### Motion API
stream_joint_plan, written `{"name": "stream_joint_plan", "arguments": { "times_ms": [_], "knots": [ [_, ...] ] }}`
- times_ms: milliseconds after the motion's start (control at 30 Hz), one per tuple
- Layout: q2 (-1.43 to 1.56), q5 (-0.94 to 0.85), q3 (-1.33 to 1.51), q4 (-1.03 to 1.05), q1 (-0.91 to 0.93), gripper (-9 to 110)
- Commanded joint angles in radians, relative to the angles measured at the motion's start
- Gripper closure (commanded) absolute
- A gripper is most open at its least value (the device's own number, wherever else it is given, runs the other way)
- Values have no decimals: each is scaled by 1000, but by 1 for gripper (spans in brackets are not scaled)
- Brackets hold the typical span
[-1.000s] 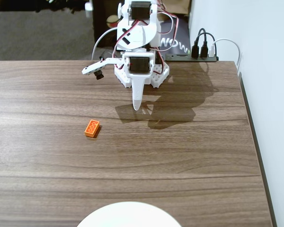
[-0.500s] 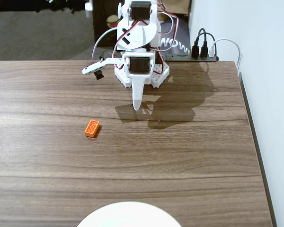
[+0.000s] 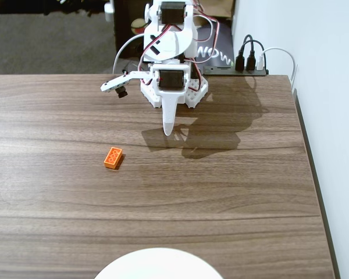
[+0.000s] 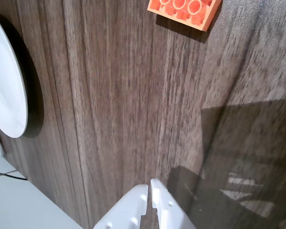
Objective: Grasp a lego block and put it on the plate.
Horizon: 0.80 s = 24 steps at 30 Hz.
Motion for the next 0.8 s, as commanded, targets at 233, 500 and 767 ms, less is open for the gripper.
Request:
{"name": "stream_joint_plan", "arguments": {
  "times_ms": [233, 500, 767],
  "knots": [
    [-5, 9, -6, 3, 20, 101],
    [-5, 25, -6, 3, 95, 101],
    [-6, 20, -6, 3, 158, 101]
  ]
}}
